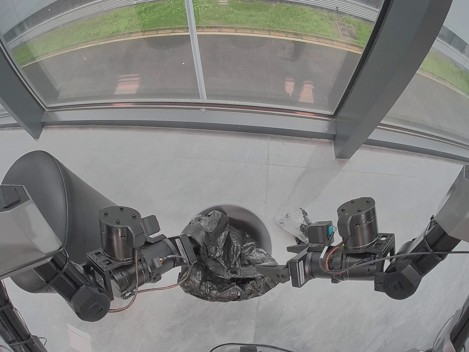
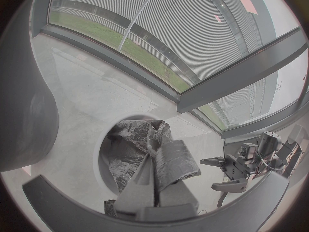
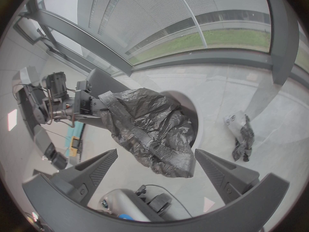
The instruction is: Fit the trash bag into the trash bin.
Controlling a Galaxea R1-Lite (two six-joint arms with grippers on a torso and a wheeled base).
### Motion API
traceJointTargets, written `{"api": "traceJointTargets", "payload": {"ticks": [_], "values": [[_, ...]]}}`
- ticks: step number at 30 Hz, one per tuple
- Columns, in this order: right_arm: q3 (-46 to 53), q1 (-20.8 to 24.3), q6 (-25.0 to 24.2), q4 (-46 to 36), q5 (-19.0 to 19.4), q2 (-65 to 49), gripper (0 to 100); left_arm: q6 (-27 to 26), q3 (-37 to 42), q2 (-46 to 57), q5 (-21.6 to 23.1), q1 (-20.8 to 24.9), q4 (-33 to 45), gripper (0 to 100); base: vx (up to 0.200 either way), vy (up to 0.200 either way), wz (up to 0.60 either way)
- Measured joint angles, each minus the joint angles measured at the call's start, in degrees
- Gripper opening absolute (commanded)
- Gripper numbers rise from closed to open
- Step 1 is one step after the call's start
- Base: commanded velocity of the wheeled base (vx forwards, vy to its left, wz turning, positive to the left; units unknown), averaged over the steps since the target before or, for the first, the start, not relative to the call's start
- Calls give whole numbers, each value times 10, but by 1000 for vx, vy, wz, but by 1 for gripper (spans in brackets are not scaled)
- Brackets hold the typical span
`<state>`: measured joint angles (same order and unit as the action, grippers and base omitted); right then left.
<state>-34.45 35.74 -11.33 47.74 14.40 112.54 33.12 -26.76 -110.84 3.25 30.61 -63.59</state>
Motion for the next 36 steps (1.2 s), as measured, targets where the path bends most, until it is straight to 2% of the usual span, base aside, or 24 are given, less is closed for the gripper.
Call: {"api": "traceJointTargets", "payload": {"ticks": [4, 7, 13, 18, 27, 36], "values": [[-32, 37, 7, -8, -99, 15, 100, 0, -11, 0, 0, -10, 1, 0, 0, 0, 0], [-64, 67, 18, -12, -128, 40, 100, 0, -19, 0, 0, -17, 2, 0, 0, 0, 0], [-130, 109, 42, -29, -156, 100, 100, 0, -42, -3, 1, -37, 3, 0, 0, 0, 0], [-158, 125, 54, -38, -173, 138, 100, 0, -54, -6, 3, -47, 3, 0, 0, 0, 0], [-176, 121, 61, -40, -178, 171, 100, 1, -61, -12, 3, -49, 2, 0, 0, 0, 0], [-209, 100, 102, -40, -187, 192, 100, 1, -58, -13, 3, -48, 2, 0, 0, 0, 0]]}}
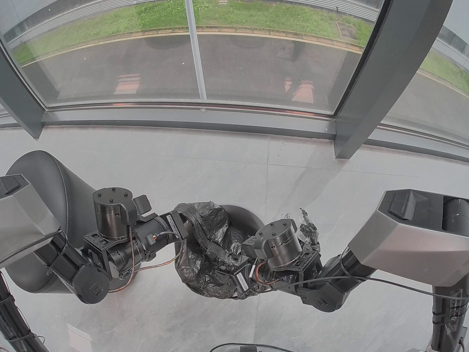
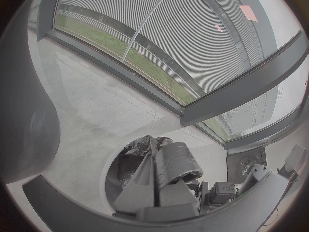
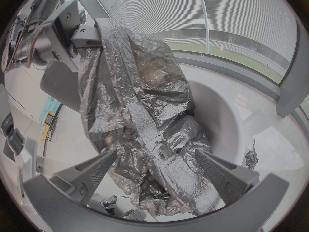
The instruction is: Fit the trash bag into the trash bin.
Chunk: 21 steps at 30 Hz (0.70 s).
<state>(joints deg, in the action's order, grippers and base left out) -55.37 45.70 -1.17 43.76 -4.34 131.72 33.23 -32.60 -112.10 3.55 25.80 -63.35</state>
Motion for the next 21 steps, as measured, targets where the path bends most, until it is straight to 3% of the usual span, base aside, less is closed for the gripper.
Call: {"api": "traceJointTargets", "payload": {"ticks": [7, 8, 21], "values": [[-22, -2, 10, 0, -19, 24, 100, 0, 0, 0, 0, 0, 0, 0, 0, 0, 0], [-24, -2, 12, 0, -19, 25, 0, 0, 0, 0, 0, 0, 0, 0, 0, 0, 0], [-31, -3, 12, 1, -24, 33, 0, 1, 1, 0, -1, 0, -2, 0, 0, 0, 0]]}}
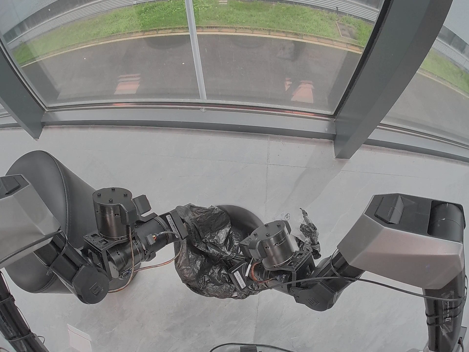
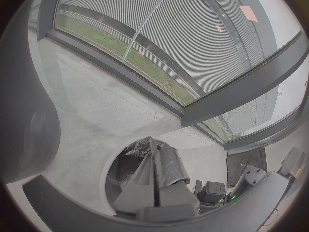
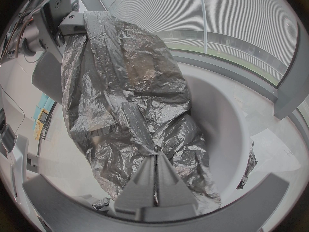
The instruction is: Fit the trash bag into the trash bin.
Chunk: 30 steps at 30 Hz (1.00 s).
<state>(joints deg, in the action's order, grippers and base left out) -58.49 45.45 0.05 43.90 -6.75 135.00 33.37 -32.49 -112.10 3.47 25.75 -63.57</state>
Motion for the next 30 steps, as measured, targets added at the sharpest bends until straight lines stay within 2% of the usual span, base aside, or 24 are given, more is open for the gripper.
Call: {"api": "traceJointTargets", "payload": {"ticks": [5, 14, 19, 26, 30], "values": [[-11, -1, 0, 0, -16, -2, 0, 0, 2, 1, 0, 0, -3, 0, 0, 0, 0], [-13, -4, 3, -2, -23, -20, 0, 0, 4, 2, -1, 0, -4, 0, 0, 0, 0], [-10, -8, 24, -2, -67, -42, 0, -6, 4, 0, -2, -5, -5, 0, 0, 0, 0], [4, -23, 35, -2, -96, -77, 0, -84, 10, -9, -2, -25, -7, 0, 0, 0, 0], [8, -34, 40, 2, -129, -91, 0, -105, 9, -15, -1, -36, -8, 0, 0, 0, 0]]}}
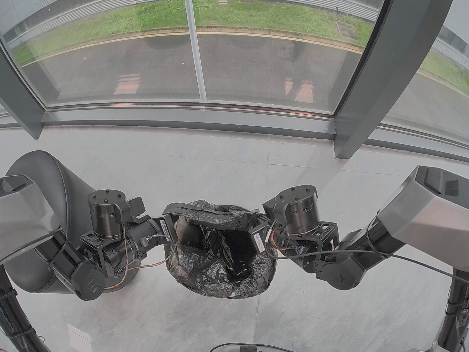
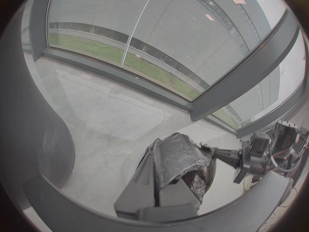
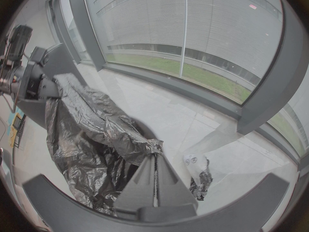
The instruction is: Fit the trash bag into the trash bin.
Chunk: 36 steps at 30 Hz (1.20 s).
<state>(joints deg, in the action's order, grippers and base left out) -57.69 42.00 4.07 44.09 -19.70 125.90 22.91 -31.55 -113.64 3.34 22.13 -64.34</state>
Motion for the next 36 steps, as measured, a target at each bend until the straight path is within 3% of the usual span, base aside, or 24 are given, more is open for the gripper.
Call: {"api": "traceJointTargets", "payload": {"ticks": [34, 35, 36], "values": [[-57, -40, 2, 6, 6, 24, 0, -24, -116, -108, 2, -35, 4, 0, 0, 0, 0], [-57, -40, 2, 6, 6, 25, 0, -25, -116, -108, 1, -35, 3, 100, 0, 0, 0], [-57, -40, 2, 6, 7, 25, 0, -26, -114, -109, 1, -35, 3, 100, 0, 0, 0]]}}
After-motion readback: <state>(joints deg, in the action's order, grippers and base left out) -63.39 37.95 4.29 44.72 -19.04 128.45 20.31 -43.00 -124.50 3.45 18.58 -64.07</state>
